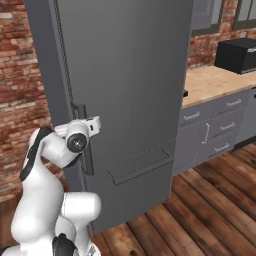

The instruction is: Gather the corn and avocado from the fridge and place them on a tray on the dining counter. Then gather the steak and chicken drumstick from the fridge and place them on the other tray.

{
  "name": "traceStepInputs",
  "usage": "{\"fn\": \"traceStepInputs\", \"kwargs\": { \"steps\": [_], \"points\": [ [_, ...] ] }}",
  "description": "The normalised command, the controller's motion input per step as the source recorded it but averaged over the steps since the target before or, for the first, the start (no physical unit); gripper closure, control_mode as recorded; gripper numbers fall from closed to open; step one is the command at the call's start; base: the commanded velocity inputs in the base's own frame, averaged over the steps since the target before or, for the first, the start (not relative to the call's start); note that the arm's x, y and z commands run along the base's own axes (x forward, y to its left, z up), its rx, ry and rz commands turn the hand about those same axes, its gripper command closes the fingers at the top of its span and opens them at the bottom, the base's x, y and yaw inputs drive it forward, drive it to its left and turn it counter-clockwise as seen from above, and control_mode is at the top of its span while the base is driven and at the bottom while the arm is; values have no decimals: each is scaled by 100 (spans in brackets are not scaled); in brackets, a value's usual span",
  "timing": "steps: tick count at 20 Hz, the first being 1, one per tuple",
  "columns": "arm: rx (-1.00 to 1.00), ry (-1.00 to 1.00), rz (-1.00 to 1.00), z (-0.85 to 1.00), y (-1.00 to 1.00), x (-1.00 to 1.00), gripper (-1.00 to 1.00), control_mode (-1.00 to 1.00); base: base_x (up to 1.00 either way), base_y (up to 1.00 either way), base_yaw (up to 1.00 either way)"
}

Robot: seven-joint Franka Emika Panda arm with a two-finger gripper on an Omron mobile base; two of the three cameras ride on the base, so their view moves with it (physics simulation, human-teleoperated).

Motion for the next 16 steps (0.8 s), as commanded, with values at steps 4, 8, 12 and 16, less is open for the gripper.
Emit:
{"fn": "traceStepInputs", "kwargs": {
  "steps": [4, 8, 12, 16],
  "points": [
    [0, -4, 6, -24, 0, 43, -100, -100, 0, 0, 0],
    [1, -8, 5, -18, 0, 31, -100, -100, 0, 0, 0],
    [0, -12, 0, -16, 2, 3, -100, -100, 0, 0, 0],
    [0, -10, 0, -13, 15, 3, -100, -100, 0, 0, 0]
  ]
}}
